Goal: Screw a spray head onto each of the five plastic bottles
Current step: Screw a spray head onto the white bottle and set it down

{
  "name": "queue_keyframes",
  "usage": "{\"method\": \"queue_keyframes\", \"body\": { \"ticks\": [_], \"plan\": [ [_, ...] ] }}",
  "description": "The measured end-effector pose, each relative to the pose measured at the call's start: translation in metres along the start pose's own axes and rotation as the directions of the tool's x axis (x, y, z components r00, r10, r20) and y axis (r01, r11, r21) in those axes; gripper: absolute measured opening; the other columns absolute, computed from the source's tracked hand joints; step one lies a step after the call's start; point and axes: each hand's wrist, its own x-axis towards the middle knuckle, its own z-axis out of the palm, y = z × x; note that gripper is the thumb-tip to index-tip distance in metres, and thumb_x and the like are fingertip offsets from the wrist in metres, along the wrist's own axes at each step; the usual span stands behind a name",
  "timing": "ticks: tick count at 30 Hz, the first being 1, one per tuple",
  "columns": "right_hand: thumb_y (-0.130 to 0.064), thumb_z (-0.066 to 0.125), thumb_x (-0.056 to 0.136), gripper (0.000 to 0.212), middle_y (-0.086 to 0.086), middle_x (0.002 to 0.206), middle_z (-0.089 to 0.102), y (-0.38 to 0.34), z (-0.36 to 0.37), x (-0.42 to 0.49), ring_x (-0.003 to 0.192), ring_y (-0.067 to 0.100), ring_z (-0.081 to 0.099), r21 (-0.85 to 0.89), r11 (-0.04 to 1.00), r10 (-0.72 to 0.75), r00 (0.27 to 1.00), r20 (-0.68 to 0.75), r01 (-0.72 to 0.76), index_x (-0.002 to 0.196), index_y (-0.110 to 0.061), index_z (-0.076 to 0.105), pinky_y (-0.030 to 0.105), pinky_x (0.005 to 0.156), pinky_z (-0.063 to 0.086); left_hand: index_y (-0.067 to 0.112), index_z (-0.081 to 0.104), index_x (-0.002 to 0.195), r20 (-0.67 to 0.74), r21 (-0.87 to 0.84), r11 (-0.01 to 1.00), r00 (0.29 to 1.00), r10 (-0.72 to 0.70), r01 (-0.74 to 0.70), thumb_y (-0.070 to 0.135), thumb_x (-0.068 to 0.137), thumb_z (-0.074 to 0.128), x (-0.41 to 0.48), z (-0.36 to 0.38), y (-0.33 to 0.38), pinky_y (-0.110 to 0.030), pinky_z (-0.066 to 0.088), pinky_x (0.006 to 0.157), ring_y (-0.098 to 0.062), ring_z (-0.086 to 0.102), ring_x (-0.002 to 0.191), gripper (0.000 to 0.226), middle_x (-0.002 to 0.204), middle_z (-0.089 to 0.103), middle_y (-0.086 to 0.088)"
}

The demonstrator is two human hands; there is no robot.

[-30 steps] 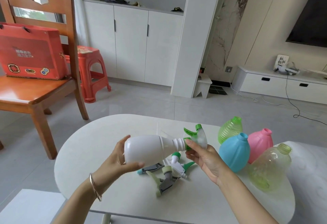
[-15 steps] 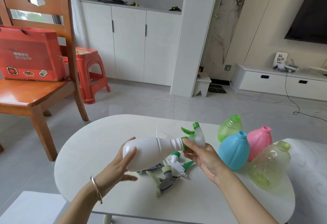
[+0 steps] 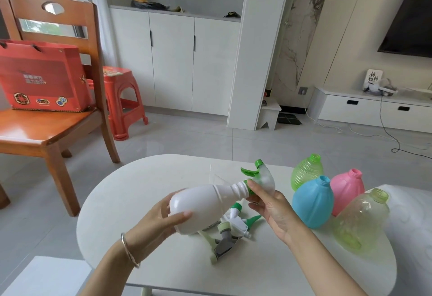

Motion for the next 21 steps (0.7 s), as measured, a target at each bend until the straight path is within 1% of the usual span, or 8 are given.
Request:
{"method": "queue_keyframes", "body": {
  "ticks": [3,5,7,10,13,15,18,21],
  "plan": [
    [-0.041,0.079,0.057,0.056,0.004,0.095,0.070,-0.002,0.002,0.002,0.086,0.014,0.066,0.012,1.000,0.005,0.999,0.044,-0.006,0.103,-0.010,0.070,0.027,0.077,0.054,0.022,0.070,0.110,0.135,-0.094,0.976,0.973,-0.185,0.199,0.061,0.064,0.073,-0.003,0.006,0.000,-0.046,0.058,0.072,-0.036,0.066,0.091,0.060,0.107,0.070,-0.017],
    [-0.041,0.073,0.068,0.054,0.005,0.115,0.069,-0.004,0.004,0.002,0.107,0.018,0.063,0.053,0.998,0.020,0.989,0.146,-0.028,0.113,-0.011,0.067,0.034,0.093,0.049,0.021,0.071,0.106,0.155,-0.124,0.966,0.966,-0.206,0.226,0.058,0.048,0.084,0.000,0.006,-0.005,-0.045,0.058,0.065,-0.040,0.065,0.088,0.070,0.101,0.067,-0.021],
    [-0.037,0.063,0.080,0.048,0.005,0.124,0.065,-0.008,0.005,0.003,0.118,0.016,0.059,0.134,0.989,0.029,0.963,0.267,-0.067,0.121,-0.013,0.062,0.036,0.102,0.042,0.020,0.070,0.108,0.168,-0.146,0.969,0.970,-0.173,0.198,0.052,0.041,0.089,0.000,0.006,-0.003,-0.046,0.058,0.063,-0.043,0.065,0.090,0.076,0.102,0.066,-0.024],
    [-0.029,0.063,0.079,0.049,0.008,0.126,0.064,-0.010,0.010,0.003,0.118,0.015,0.059,0.196,0.978,0.009,0.953,0.301,-0.071,0.124,-0.009,0.058,0.033,0.102,0.042,0.022,0.071,0.106,0.149,-0.090,0.985,0.980,-0.132,0.147,0.048,0.048,0.086,-0.002,0.007,0.001,-0.040,0.058,0.064,-0.033,0.068,0.087,0.065,0.101,0.071,-0.015],
    [-0.033,0.070,0.067,0.055,0.008,0.117,0.070,-0.006,0.016,0.004,0.104,0.012,0.067,0.134,0.990,0.015,0.990,0.143,-0.035,0.114,-0.005,0.062,0.025,0.093,0.050,0.032,0.061,0.120,0.123,0.148,0.987,0.990,-0.073,0.055,0.042,0.059,0.079,0.000,0.010,0.000,-0.029,0.053,0.070,-0.020,0.067,0.098,0.064,0.113,0.069,-0.004],
    [-0.040,0.070,0.065,0.060,0.005,0.112,0.072,-0.005,0.018,0.006,0.103,0.011,0.067,0.050,0.999,0.006,0.997,0.082,-0.010,0.113,-0.005,0.062,0.026,0.091,0.050,0.035,0.059,0.121,0.119,0.200,0.979,0.991,-0.062,0.037,0.040,0.061,0.078,0.001,0.013,-0.001,-0.029,0.053,0.072,-0.020,0.066,0.102,0.063,0.116,0.067,-0.003],
    [-0.046,0.057,0.078,0.056,0.002,0.122,0.067,-0.010,0.019,0.008,0.115,0.014,0.061,0.168,0.983,0.032,0.974,0.223,-0.071,0.121,-0.009,0.058,0.033,0.101,0.043,0.026,0.059,0.123,0.103,0.137,0.990,0.993,-0.056,0.041,0.039,0.062,0.075,0.002,0.016,0.000,-0.031,0.054,0.067,-0.023,0.066,0.100,0.064,0.117,0.066,-0.010],
    [-0.034,0.054,0.085,0.046,0.004,0.127,0.064,-0.015,0.020,0.011,0.118,0.014,0.059,0.248,0.967,-0.019,0.959,0.283,-0.054,0.122,-0.008,0.060,0.029,0.096,0.048,0.026,0.057,0.125,0.095,0.121,0.992,0.995,-0.033,0.021,0.038,0.061,0.075,0.002,0.014,0.003,-0.031,0.054,0.070,-0.025,0.065,0.103,0.067,0.120,0.065,-0.012]
  ]
}}
